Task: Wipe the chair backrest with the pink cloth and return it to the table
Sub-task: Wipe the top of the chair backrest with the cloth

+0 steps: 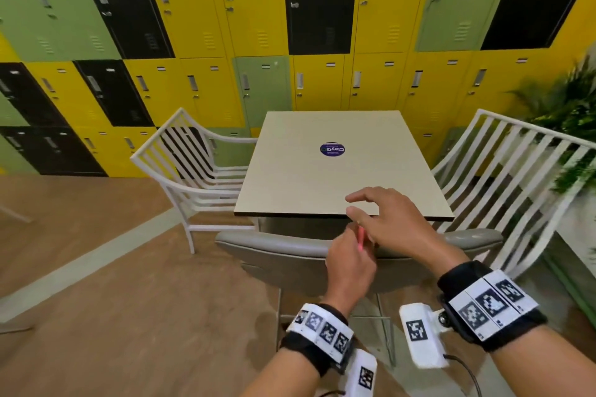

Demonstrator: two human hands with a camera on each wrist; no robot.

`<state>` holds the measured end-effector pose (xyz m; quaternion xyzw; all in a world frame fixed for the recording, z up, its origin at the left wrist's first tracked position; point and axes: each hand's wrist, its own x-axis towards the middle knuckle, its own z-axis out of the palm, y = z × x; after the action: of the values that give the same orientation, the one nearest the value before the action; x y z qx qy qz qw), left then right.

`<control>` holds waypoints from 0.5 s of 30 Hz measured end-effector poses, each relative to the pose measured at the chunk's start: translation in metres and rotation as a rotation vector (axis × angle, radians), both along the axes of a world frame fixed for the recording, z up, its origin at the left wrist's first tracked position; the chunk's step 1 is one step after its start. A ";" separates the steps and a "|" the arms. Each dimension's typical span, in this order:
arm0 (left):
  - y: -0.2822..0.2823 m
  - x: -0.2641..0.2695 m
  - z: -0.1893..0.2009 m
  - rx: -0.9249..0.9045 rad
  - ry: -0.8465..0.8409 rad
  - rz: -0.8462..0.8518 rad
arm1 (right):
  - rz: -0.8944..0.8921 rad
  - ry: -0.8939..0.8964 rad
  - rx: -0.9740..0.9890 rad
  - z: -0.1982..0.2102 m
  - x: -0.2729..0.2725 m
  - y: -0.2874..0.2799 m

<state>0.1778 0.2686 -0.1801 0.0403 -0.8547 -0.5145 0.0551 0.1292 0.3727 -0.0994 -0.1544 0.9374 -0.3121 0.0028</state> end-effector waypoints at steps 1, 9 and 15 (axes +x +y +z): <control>-0.003 0.001 0.013 0.133 -0.017 -0.019 | 0.005 0.007 -0.010 0.002 -0.001 0.005; -0.175 -0.022 0.031 -0.159 0.075 0.460 | 0.019 -0.045 0.000 -0.007 0.000 0.063; -0.130 -0.013 -0.004 -0.346 0.099 0.488 | 0.065 -0.059 0.013 -0.017 -0.002 0.081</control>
<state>0.1649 0.1388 -0.1841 0.2096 -0.8910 -0.3341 0.2248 0.1271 0.4540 -0.1163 -0.1756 0.9334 -0.3101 0.0416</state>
